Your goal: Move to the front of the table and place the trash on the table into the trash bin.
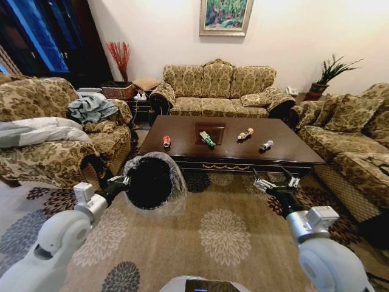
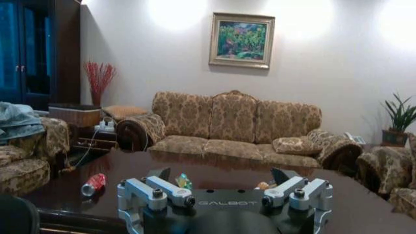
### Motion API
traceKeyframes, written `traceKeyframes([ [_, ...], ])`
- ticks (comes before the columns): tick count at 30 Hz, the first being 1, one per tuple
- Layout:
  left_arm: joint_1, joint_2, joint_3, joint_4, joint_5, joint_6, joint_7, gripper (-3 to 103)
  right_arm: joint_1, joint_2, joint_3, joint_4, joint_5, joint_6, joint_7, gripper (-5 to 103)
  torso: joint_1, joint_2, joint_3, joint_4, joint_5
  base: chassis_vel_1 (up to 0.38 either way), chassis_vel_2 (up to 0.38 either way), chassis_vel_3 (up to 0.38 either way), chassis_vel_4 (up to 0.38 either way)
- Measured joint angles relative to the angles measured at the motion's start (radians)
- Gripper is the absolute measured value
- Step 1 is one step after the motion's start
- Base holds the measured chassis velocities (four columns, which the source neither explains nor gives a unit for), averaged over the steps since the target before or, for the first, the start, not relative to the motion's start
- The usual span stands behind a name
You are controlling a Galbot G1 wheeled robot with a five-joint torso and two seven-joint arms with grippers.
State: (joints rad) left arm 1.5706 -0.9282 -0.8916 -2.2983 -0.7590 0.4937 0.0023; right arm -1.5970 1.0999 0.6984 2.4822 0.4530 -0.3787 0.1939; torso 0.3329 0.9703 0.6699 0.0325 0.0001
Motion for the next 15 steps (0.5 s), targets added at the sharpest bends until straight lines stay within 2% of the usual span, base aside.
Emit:
traceKeyframes([
  [4,0.004,-0.004,0.017,-0.014,0.007,-0.002,-0.027,2,-0.005,0.005,0.000,-0.004,0.000,0.005,-0.004,100,-0.001,-0.001,-0.001,0.0000,-0.0001,0.000,0.000,0.000,0.000],
  [6,0.002,-0.003,0.030,-0.023,-0.013,-0.005,-0.062,2,-0.006,0.009,-0.001,-0.006,-0.002,0.009,-0.004,100,-0.001,-0.002,-0.001,-0.0001,0.0000,-0.045,0.043,0.040,-0.053],
  [8,0.001,-0.002,0.033,-0.025,-0.020,-0.005,-0.072,2,-0.006,0.010,-0.002,-0.007,-0.003,0.010,-0.004,100,-0.002,-0.003,-0.002,-0.0001,0.0000,-0.062,0.063,0.094,-0.066],
  [15,0.004,-0.007,0.036,-0.037,-0.025,0.016,-0.096,2,-0.002,0.017,-0.021,-0.010,-0.012,0.011,0.001,100,-0.003,-0.007,-0.004,-0.0001,-0.0002,-0.156,0.165,0.168,-0.157],
])
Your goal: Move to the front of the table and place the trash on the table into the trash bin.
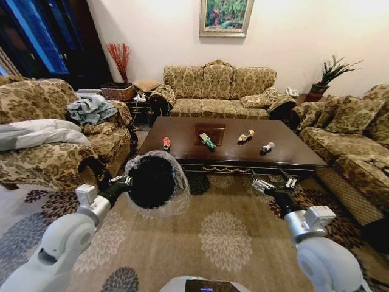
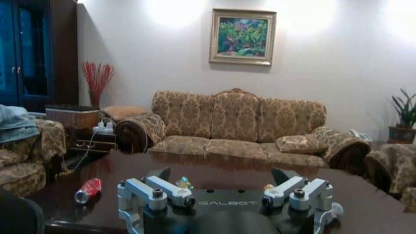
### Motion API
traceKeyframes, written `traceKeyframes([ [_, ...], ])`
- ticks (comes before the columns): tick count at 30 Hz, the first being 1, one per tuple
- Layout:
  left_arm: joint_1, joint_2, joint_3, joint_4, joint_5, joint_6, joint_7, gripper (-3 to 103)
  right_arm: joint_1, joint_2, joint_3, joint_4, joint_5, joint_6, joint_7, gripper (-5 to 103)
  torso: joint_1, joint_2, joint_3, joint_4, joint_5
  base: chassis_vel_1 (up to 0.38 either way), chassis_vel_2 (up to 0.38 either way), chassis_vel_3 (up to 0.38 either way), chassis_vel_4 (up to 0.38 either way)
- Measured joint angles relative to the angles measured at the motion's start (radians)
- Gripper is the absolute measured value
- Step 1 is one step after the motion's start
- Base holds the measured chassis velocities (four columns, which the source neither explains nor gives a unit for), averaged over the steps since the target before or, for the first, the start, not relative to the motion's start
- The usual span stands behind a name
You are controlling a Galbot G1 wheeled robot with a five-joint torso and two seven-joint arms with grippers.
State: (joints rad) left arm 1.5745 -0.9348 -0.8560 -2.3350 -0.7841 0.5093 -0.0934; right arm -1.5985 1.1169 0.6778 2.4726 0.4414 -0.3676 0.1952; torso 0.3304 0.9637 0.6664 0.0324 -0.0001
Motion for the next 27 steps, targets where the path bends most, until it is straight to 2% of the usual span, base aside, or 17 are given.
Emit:
traceKeyframes([
  [8,0.011,-0.011,-0.009,-0.003,0.004,0.003,-0.008,2,0.002,0.005,-0.013,-0.001,-0.007,0.000,0.006,100,-0.001,-0.002,-0.001,0.0000,0.0002,-0.197,0.248,0.257,-0.201],
  [27,0.025,-0.030,-0.005,0.000,0.037,-0.009,-0.005,2,0.003,0.007,-0.007,-0.004,-0.003,-0.001,0.007,100,-0.002,-0.005,-0.003,-0.0001,0.0000,-0.098,0.248,0.253,-0.085],
])
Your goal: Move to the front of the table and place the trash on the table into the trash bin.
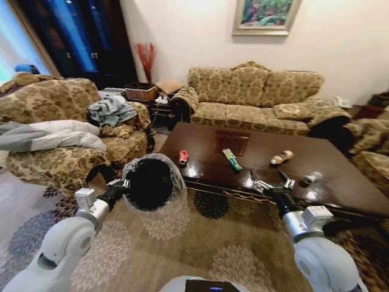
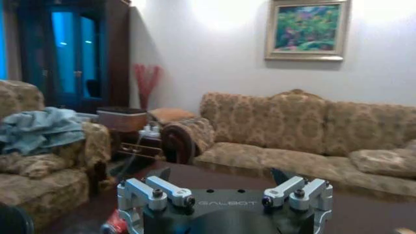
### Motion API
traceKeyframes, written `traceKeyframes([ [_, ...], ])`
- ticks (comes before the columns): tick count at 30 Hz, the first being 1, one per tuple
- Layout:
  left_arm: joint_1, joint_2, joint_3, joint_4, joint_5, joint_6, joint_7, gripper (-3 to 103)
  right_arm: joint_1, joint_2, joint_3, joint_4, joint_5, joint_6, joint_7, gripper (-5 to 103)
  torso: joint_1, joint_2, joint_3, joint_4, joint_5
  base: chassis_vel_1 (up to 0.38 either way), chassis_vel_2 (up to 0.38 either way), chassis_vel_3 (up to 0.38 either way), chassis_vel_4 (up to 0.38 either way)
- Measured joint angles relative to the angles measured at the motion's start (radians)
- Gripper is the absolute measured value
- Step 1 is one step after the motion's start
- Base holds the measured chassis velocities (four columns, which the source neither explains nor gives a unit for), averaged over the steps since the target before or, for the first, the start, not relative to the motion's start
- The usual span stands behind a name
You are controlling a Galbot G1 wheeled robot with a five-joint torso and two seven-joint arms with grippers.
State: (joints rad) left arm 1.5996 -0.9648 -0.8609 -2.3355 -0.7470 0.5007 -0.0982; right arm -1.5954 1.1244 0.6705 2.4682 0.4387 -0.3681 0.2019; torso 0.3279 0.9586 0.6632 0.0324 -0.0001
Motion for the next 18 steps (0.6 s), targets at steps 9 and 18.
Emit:
traceKeyframes([
  [9,-0.004,0.000,0.031,0.005,0.023,-0.019,0.022,2,-0.003,0.002,-0.031,-0.002,-0.017,-0.002,0.004,100,0.000,-0.001,0.000,0.0002,-0.0001,-0.051,0.302,0.301,-0.045],
  [18,-0.025,-0.011,0.076,0.013,0.040,-0.048,0.024,2,0.015,-0.006,-0.039,-0.019,-0.020,-0.007,0.010,100,-0.001,-0.001,-0.001,0.0001,0.0000,-0.093,0.211,0.206,-0.103],
])
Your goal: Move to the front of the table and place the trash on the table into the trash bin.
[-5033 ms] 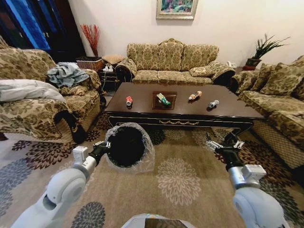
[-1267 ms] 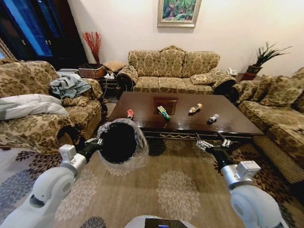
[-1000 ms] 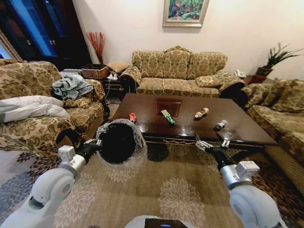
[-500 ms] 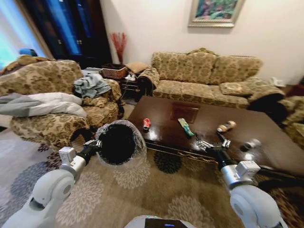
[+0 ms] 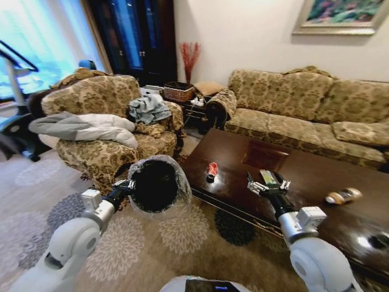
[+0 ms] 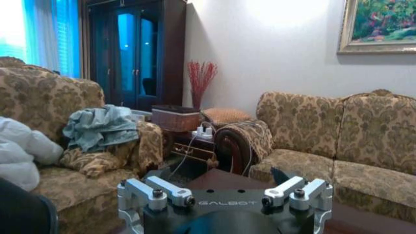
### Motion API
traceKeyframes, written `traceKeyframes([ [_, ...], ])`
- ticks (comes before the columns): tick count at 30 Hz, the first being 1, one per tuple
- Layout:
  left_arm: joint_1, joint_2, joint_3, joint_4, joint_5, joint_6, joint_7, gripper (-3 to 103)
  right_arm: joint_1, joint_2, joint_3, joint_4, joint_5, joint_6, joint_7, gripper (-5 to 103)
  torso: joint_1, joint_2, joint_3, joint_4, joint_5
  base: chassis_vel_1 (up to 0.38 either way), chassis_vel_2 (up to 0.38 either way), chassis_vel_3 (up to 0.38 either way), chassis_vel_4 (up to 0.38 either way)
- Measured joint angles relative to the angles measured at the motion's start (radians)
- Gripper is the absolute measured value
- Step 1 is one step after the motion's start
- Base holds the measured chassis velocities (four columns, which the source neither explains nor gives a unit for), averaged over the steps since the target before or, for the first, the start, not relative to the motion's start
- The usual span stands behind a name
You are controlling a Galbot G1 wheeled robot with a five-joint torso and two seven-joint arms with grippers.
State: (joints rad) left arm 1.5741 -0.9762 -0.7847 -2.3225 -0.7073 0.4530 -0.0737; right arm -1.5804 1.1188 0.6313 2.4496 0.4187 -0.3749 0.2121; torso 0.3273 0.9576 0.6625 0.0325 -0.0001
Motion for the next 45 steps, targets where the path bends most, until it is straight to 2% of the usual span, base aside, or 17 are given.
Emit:
traceKeyframes([
  [9,-0.015,0.036,-0.010,0.000,-0.017,0.019,-0.006,2,0.024,0.010,-0.031,-0.029,-0.022,0.001,0.001,100,0.000,0.000,0.000,-0.0001,0.0003,-0.172,0.159,0.158,-0.163],
  [17,-0.019,0.065,-0.025,0.025,-0.036,0.023,-0.008,2,0.074,0.005,-0.100,-0.072,-0.026,0.002,0.024,100,0.000,-0.001,0.000,0.0001,-0.0003,-0.152,0.158,0.145,-0.144],
  [24,-0.045,0.098,-0.030,0.061,-0.067,0.024,-0.018,2,0.150,-0.019,-0.174,-0.306,-0.033,0.086,0.006,100,0.000,-0.001,0.000,-0.0001,0.0001,-0.053,0.044,0.059,-0.057],
  [26,-0.048,0.103,-0.033,0.063,-0.075,0.025,-0.021,2,0.162,-0.022,-0.183,-0.341,-0.030,0.093,0.001,100,0.000,-0.001,0.000,-0.0001,0.0004,0.000,0.000,0.000,0.000],
  [28,-0.047,0.113,-0.045,0.063,-0.096,0.030,-0.022,2,0.193,-0.025,-0.208,-0.399,0.015,0.088,-0.007,100,-0.001,-0.001,-0.001,-0.0002,0.0004,0.000,0.000,0.000,0.000],
  [31,-0.039,0.121,-0.058,0.060,-0.107,0.034,-0.022,2,0.232,-0.009,-0.264,-0.445,0.071,0.064,-0.013,100,-0.001,-0.001,-0.001,0.0001,0.0000,0.000,0.000,0.000,0.000],
  [34,-0.038,0.124,-0.058,0.059,-0.107,0.035,-0.023,2,0.250,0.005,-0.299,-0.464,0.079,0.056,-0.020,100,-0.001,-0.001,-0.001,0.0001,-0.0001,0.000,0.000,0.000,0.000],
  [39,-0.032,0.132,-0.052,0.047,-0.108,0.045,-0.030,2,0.336,0.062,-0.419,-0.603,0.023,0.062,-0.023,100,0.000,-0.001,0.000,0.0000,0.0000,0.000,0.000,0.000,0.000],
  [45,-0.023,0.132,-0.052,0.037,-0.107,0.050,-0.039,2,0.412,0.103,-0.460,-0.695,0.010,0.062,-0.005,100,0.000,-0.001,0.000,0.0001,0.0000,0.000,0.000,0.000,0.000],
])
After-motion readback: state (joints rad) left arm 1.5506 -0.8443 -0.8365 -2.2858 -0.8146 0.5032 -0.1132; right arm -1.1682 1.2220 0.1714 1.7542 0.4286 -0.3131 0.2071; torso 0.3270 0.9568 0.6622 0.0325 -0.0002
